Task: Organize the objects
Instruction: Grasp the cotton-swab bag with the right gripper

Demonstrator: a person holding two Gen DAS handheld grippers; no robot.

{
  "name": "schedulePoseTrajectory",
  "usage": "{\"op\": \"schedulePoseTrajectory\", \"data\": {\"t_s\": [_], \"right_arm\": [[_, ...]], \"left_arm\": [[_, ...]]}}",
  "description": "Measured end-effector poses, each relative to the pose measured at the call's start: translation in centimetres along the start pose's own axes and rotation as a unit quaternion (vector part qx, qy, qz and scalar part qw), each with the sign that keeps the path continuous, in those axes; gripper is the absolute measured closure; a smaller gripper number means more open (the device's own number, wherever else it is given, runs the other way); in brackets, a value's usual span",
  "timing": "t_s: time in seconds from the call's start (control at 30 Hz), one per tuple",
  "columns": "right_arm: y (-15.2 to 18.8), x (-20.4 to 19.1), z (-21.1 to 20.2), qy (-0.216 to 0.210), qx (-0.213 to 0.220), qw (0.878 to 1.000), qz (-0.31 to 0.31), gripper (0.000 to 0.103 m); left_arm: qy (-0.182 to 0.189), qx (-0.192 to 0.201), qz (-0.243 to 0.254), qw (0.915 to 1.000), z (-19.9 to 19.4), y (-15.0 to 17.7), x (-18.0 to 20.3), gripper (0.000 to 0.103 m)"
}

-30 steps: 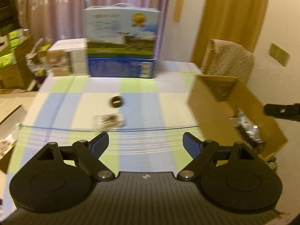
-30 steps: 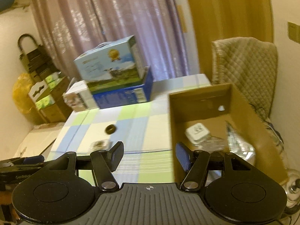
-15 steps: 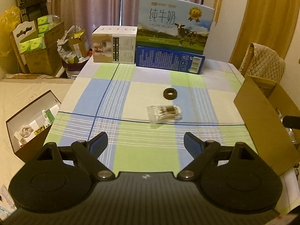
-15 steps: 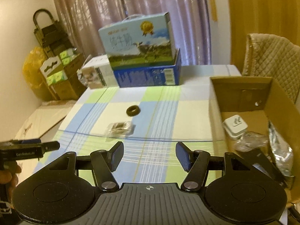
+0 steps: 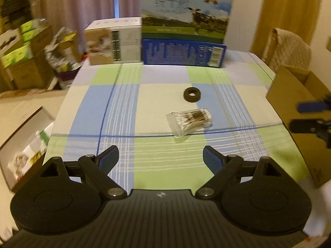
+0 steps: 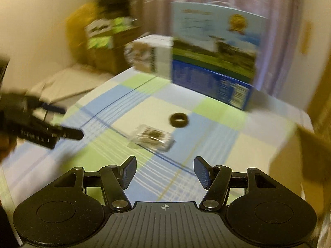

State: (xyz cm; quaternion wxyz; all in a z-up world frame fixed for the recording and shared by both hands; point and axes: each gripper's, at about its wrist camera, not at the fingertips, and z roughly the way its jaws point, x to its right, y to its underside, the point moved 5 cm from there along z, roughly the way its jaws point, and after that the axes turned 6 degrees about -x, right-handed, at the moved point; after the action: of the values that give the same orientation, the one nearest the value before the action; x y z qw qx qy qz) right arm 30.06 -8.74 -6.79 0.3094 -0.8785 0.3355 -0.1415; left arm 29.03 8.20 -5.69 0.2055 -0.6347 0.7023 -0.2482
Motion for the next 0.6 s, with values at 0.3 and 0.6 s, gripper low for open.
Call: {"op": "schedulePoseTrajectory", "data": {"t_s": [0.3, 0.6], "right_arm": [[-2.5, -0.6, 7.8, -0.044, -0.03, 0.985, -0.164, 0.044], [-4.6, 0.0, 14.9, -0.074, -0.075, 0.967, -0.233, 0.044]], "left_arm": [[0.028, -0.01, 0.139, 0.9899, 3.0, -2.4, -1.9, 0.017], [0.066, -0.028, 0.218, 0.9734, 6.2, -3.5, -3.0, 0.016]]}}
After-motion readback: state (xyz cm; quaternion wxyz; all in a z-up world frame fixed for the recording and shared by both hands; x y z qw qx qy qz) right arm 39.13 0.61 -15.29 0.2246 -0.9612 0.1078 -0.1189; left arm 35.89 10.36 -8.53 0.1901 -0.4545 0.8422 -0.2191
